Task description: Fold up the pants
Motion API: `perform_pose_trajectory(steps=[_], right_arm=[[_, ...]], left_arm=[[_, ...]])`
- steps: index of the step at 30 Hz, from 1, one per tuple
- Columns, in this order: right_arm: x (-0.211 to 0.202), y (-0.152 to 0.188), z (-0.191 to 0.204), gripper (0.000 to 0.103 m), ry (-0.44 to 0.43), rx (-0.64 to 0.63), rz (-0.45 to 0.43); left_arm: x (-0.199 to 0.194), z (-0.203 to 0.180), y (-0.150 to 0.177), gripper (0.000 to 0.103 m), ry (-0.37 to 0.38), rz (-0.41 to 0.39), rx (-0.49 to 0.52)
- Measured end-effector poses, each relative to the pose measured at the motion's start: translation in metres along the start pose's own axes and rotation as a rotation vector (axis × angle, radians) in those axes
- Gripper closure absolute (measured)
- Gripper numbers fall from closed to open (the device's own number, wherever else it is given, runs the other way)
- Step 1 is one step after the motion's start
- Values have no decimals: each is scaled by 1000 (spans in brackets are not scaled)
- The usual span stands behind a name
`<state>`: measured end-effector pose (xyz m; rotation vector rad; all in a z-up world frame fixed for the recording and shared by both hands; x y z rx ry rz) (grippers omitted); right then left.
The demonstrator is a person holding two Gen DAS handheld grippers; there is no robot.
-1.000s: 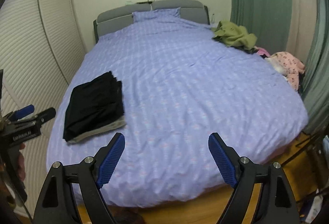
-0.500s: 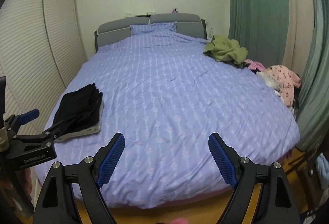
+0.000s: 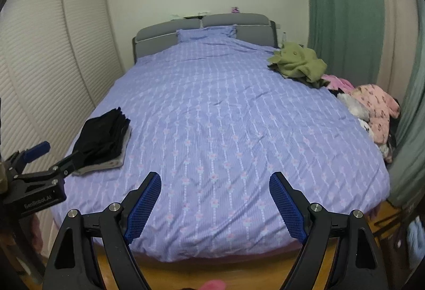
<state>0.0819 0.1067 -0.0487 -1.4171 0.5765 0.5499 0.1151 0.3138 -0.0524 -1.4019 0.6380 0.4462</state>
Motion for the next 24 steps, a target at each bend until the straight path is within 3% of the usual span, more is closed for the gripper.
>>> perform_pose_trajectory(steps=[7,12,24], right_arm=[[-18,3,-20,18,-81,-75,-3],[-30,7,-31,18,-124,-104,-15],[-51,15,-55,18,-132,-75,-57]], left_arm=[[-36,-28,7,0,-71,-37,-61],[-54,-48,12,0,-99,-54,-48],[-82,-70,13,0,-108,-98,-50]])
Point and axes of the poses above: each gripper's, at about its wrist camera, not at the fingertips, and x roughly the way its jaws point, z to its left, y to its underside, the point moved 8 cm from there along x, roughly the way its jaws point, and after that the axes turned 2 degrees about x, right-handed, at the moved point
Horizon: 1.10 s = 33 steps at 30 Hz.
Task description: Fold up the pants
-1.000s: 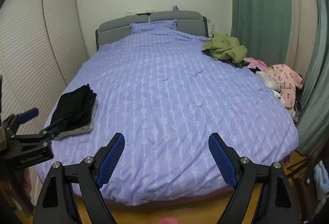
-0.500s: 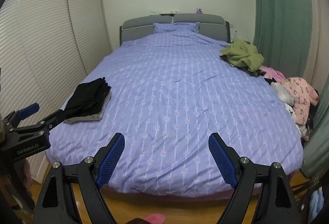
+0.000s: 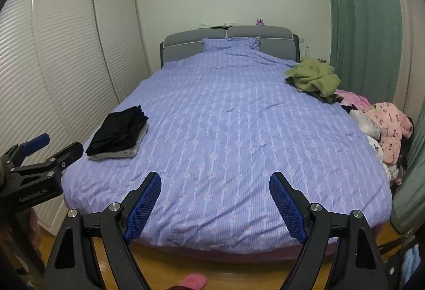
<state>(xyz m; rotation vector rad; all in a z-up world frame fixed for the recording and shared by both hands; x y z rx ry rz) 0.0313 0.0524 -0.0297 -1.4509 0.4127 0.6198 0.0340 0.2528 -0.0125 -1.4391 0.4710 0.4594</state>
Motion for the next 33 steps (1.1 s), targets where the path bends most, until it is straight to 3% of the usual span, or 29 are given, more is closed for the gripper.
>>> perform_pose_trajectory(steps=[18,33], right_arm=[[-11,-3,-6,18,26,2,-24],[-16,-3,-1,18,43,24,-29]], left_arm=[[-9,-11,-2,0,45,7,0],[-13,-12,-5,0,29,-8,0]])
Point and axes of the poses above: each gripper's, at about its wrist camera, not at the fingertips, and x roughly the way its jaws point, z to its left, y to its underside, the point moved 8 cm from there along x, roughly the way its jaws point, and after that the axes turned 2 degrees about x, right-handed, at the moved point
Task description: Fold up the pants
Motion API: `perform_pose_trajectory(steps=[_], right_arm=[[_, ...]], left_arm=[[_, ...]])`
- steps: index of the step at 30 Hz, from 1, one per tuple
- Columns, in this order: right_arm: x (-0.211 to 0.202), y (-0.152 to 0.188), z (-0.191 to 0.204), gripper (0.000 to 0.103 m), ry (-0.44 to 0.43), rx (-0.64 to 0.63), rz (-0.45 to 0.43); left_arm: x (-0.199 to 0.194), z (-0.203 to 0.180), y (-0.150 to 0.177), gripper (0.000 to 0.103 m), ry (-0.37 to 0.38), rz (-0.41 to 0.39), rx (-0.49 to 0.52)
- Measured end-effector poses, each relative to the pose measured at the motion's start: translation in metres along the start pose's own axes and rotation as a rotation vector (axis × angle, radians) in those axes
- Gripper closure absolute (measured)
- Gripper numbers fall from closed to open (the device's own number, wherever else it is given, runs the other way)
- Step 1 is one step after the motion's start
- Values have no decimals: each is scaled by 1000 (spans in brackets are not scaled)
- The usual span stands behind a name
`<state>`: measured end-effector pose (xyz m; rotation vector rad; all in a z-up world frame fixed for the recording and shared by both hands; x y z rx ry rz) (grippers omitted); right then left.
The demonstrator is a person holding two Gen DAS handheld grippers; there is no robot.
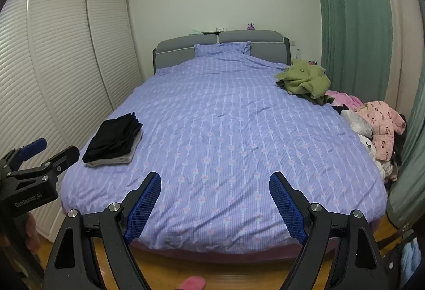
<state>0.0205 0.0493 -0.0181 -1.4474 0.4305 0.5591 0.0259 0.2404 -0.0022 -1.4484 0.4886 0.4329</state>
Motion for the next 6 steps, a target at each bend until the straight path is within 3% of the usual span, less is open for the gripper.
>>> perform_pose_trajectory(steps=[6], right_arm=[[-1,2,2,18,4,7,3]], left_arm=[[0,-2,-1,0,2,-3,3]])
Point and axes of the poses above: each gripper's, at about its wrist camera, not at the fingertips, and x roughly the way its jaws point, z to its left, y to its underside, the point moved 8 cm from there along x, roughly the way its jaws point, and after that the axes turned 2 degrees about x, right-handed, at the moved point
